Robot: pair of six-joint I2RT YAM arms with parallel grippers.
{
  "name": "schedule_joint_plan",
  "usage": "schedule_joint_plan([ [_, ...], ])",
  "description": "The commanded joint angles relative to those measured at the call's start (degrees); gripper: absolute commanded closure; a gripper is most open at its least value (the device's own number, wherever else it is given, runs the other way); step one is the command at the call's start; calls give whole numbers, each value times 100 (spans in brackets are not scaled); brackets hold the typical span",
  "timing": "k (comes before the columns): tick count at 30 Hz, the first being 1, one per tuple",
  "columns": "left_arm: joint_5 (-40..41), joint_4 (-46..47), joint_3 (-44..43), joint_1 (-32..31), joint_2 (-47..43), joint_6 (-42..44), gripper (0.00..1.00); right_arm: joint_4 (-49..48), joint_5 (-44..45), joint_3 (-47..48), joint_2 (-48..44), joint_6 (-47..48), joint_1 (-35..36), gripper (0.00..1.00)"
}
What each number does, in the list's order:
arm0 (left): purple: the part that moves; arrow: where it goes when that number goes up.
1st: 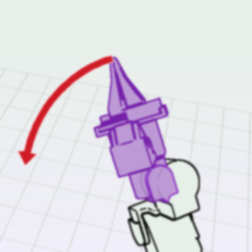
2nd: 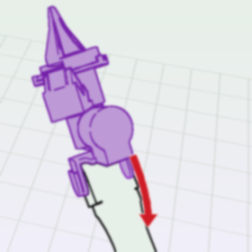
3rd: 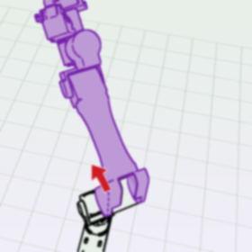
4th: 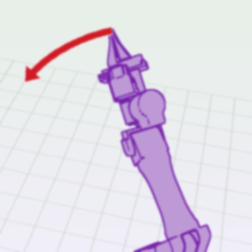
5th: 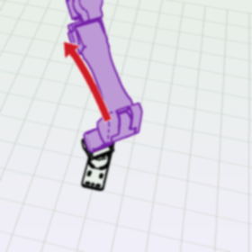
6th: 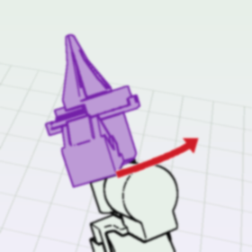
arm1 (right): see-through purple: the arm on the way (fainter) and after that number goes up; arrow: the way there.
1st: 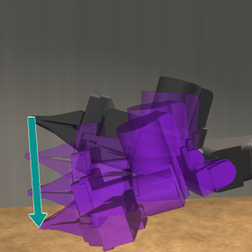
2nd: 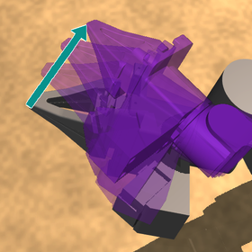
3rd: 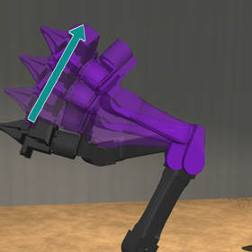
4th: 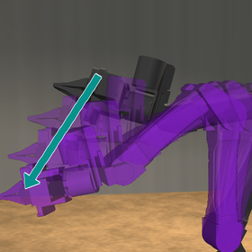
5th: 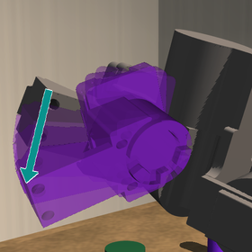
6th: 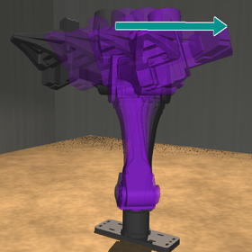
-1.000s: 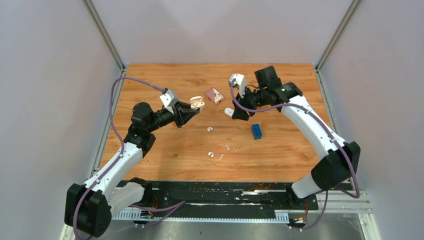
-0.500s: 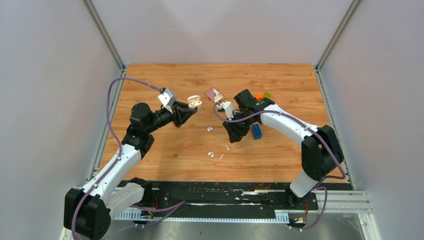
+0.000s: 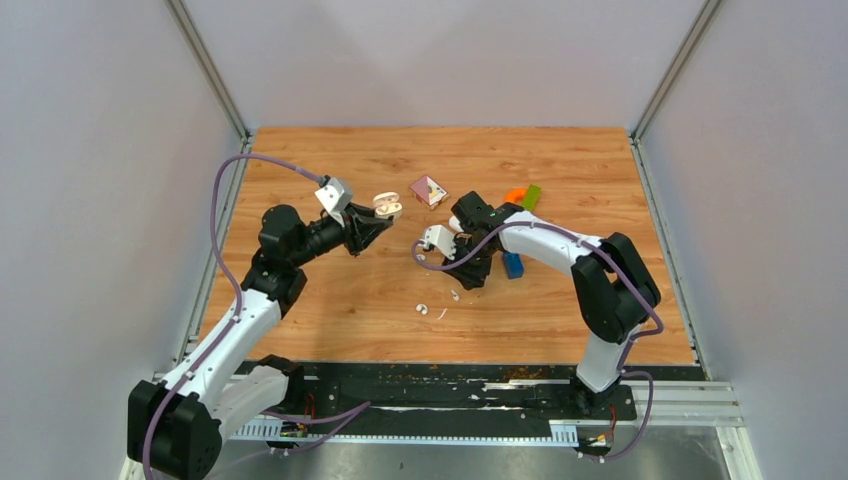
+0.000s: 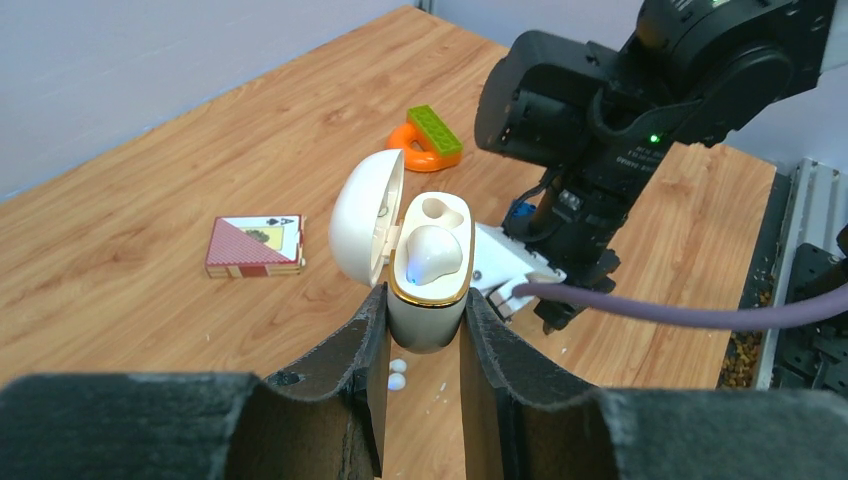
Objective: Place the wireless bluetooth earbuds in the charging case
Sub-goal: Adjust the earbud at the center of the board.
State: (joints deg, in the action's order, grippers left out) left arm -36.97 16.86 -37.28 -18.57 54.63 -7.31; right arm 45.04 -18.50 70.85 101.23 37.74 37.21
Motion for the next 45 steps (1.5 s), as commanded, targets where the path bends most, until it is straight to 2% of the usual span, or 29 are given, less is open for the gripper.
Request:
schedule_joint_plan([
  [1,32,2,-289,46,-200,63,100,-162,437,-7,353,1189,115,60],
  [8,-27,-260,-302,64,-290,107,100,-112,357,540,808,1267,134,61],
  [15,-23,-324,-351,65,-264,140,100,148,-127,1187,960,1019,210,61],
  [26,-16,-271,-375,64,-199,96,100,443,-340,1454,1360,1030,484,61],
  [38,-13,-262,-382,66,-181,104,100,613,-128,1309,1378,1262,430,61],
  [45,-20,-166,-321,66,-191,23,100,621,115,843,1070,1252,360,61],
])
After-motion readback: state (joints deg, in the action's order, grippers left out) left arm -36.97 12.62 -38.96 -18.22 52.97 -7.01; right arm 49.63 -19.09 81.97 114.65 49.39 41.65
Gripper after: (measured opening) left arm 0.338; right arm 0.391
